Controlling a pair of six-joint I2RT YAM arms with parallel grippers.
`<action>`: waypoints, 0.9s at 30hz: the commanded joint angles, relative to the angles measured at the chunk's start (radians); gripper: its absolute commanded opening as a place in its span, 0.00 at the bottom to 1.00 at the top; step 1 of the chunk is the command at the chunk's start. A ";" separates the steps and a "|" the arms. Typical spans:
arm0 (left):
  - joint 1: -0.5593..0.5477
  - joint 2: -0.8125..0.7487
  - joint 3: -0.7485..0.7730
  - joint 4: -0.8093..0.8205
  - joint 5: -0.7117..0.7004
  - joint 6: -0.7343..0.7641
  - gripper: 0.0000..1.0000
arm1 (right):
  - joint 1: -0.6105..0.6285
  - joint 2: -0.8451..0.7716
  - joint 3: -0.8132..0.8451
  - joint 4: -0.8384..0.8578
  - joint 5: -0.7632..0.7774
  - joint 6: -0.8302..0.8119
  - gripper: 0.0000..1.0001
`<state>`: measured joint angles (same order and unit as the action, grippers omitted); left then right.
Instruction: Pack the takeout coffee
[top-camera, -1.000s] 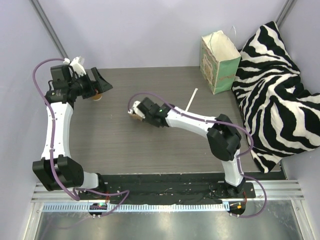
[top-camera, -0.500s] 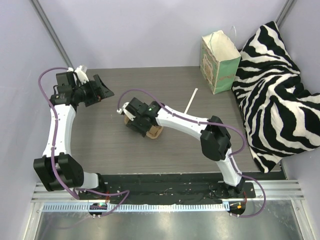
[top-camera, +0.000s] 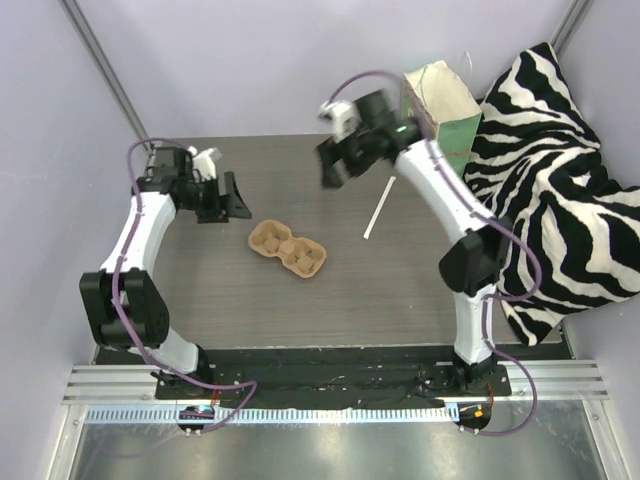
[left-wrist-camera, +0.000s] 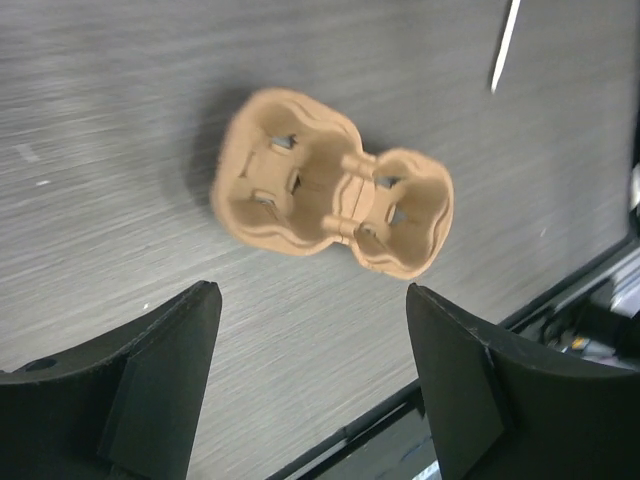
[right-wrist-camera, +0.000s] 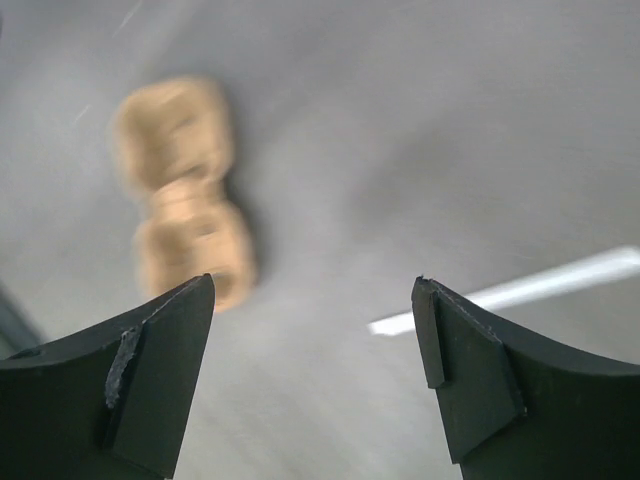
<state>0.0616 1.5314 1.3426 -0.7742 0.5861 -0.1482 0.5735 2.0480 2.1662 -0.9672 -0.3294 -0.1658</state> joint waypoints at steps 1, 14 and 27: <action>-0.094 0.070 0.061 -0.050 -0.025 0.088 0.79 | -0.211 -0.124 0.171 -0.018 -0.080 -0.037 0.88; -0.132 0.136 0.116 -0.053 0.031 0.090 0.77 | -0.761 -0.066 0.317 0.323 0.010 0.123 0.76; -0.134 0.130 0.095 -0.051 -0.003 0.084 0.77 | -0.770 0.107 0.359 0.335 0.012 0.084 0.72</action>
<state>-0.0681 1.6821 1.4338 -0.8280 0.5861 -0.0700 -0.1936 2.1277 2.4969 -0.6701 -0.3161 -0.0719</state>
